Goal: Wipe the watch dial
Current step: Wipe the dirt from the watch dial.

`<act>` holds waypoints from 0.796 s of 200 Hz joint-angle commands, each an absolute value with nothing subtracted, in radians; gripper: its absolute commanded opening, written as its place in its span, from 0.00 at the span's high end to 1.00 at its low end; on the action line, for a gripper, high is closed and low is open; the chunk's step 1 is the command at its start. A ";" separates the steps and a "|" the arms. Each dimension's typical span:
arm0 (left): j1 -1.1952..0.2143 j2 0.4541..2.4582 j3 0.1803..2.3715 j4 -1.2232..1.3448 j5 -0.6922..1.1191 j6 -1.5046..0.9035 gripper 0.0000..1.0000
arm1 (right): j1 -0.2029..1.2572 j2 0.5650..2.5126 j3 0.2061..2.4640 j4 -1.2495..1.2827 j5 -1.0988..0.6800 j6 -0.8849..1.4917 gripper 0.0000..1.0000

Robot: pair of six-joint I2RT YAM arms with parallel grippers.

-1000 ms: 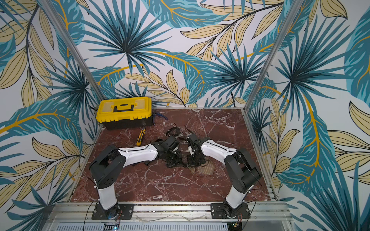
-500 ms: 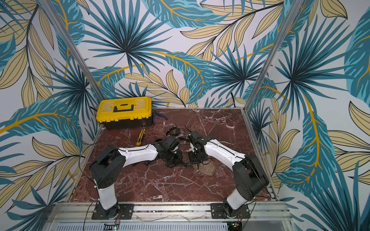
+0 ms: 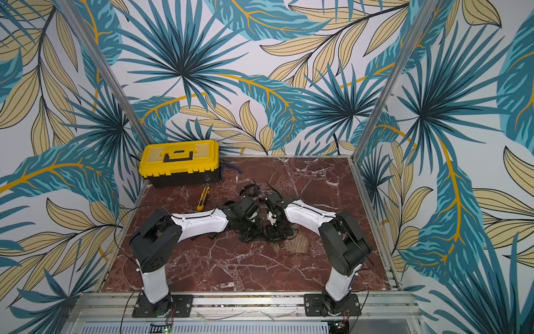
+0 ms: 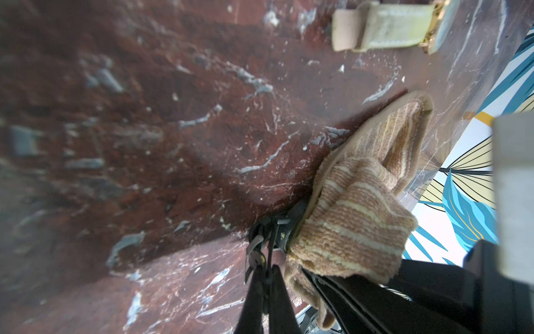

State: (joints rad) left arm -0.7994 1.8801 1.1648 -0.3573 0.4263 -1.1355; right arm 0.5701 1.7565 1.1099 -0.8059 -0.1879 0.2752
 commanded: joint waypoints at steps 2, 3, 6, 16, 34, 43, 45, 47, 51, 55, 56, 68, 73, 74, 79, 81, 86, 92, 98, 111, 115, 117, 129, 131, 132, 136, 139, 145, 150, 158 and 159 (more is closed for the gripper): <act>-0.799 1.884 1.142 -0.345 0.427 -1.140 1.00 | 0.559 1.798 1.094 -0.825 -0.101 0.310 1.00; -0.799 1.884 1.143 -0.345 0.427 -1.141 1.00 | 0.558 1.798 1.094 -0.826 -0.100 0.310 1.00; -0.799 1.883 1.143 -0.345 0.428 -1.140 1.00 | 0.555 1.799 1.094 -0.828 -0.095 0.312 1.00; -0.799 1.882 1.143 -0.343 0.429 -1.140 1.00 | 0.549 1.804 1.094 -0.836 -0.075 0.316 1.00; -0.800 1.881 1.141 -0.340 0.429 -1.140 1.00 | 0.535 1.806 1.083 -0.833 -0.061 0.326 1.00; -0.799 1.884 1.141 -0.341 0.428 -1.141 1.00 | 0.527 1.804 1.075 -0.827 -0.063 0.327 1.00; -0.799 1.883 1.141 -0.340 0.429 -1.141 1.00 | 0.525 1.803 1.074 -0.826 -0.064 0.328 1.00; -0.799 1.881 1.141 -0.340 0.429 -1.140 1.00 | 0.524 1.803 1.073 -0.825 -0.064 0.328 1.00; -0.799 1.882 1.140 -0.339 0.428 -1.140 1.00 | 0.521 1.801 1.070 -0.823 -0.064 0.329 1.00; -0.799 1.882 1.140 -0.340 0.428 -1.140 1.00 | 0.517 1.800 1.068 -0.823 -0.064 0.329 1.00; -0.799 1.882 1.140 -0.339 0.429 -1.140 1.00 | 0.516 1.800 1.068 -0.823 -0.064 0.329 1.00; -0.799 1.884 1.140 -0.339 0.430 -1.140 1.00 | 0.510 1.796 1.066 -0.825 -0.059 0.328 1.00; -0.799 1.884 1.140 -0.339 0.430 -1.141 1.00 | 0.508 1.795 1.066 -0.828 -0.053 0.328 1.00; -0.799 1.884 1.140 -0.338 0.431 -1.141 1.00 | 0.507 1.795 1.066 -0.829 -0.053 0.326 1.00; -0.799 1.884 1.140 -0.339 0.431 -1.140 1.00 | 0.505 1.793 1.066 -0.832 -0.048 0.324 1.00; -0.799 1.883 1.140 -0.339 0.430 -1.140 1.00 | 0.504 1.792 1.068 -0.835 -0.046 0.324 1.00; -0.799 1.883 1.139 -0.338 0.430 -1.140 1.00 | 0.503 1.789 1.068 -0.839 -0.041 0.322 1.00; -0.799 1.884 1.140 -0.339 0.430 -1.140 1.00 | 0.504 1.782 1.071 -0.845 -0.033 0.322 1.00; -0.800 1.882 1.140 -0.339 0.430 -1.140 1.00 | 0.503 1.771 1.073 -0.849 -0.029 0.322 1.00; -0.800 1.883 1.140 -0.339 0.430 -1.141 1.00 | 0.504 1.741 1.081 -0.861 -0.021 0.326 1.00; -0.800 1.883 1.140 -0.337 0.430 -1.140 1.00 | 0.504 1.732 1.085 -0.866 -0.020 0.327 1.00; -0.799 1.884 1.140 -0.337 0.430 -1.140 1.00 | 0.506 1.726 1.087 -0.868 -0.021 0.326 1.00; -0.799 1.884 1.140 -0.337 0.431 -1.140 1.00 | 0.514 1.696 1.098 -0.876 -0.028 0.324 1.00; -0.800 1.884 1.141 -0.337 0.431 -1.140 1.00 | 0.518 1.691 1.102 -0.878 -0.032 0.321 1.00; -0.799 1.884 1.141 -0.338 0.430 -1.141 1.00 | 0.520 1.687 1.103 -0.879 -0.034 0.319 1.00; -0.800 1.883 1.141 -0.336 0.431 -1.141 1.00 | 0.526 1.680 1.108 -0.880 -0.043 0.317 1.00; -0.799 1.883 1.141 -0.337 0.431 -1.141 1.00 | 0.531 1.676 1.111 -0.882 -0.047 0.314 1.00; -0.800 1.883 1.141 -0.337 0.430 -1.141 1.00 | 0.541 1.670 1.121 -0.886 -0.053 0.312 1.00; -0.799 1.883 1.141 -0.337 0.430 -1.141 1.00 | 0.549 1.668 1.126 -0.889 -0.067 0.308 1.00; -0.799 1.884 1.141 -0.337 0.430 -1.143 1.00 | 0.561 1.669 1.136 -0.890 -0.088 0.301 1.00; -0.799 1.884 1.141 -0.337 0.430 -1.142 1.00 | 0.563 1.670 1.137 -0.891 -0.090 0.301 1.00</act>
State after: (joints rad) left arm -0.7994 1.8801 1.1584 -0.3519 0.4274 -1.1366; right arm 0.5266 1.7042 1.1080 -0.8486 -0.0654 0.3099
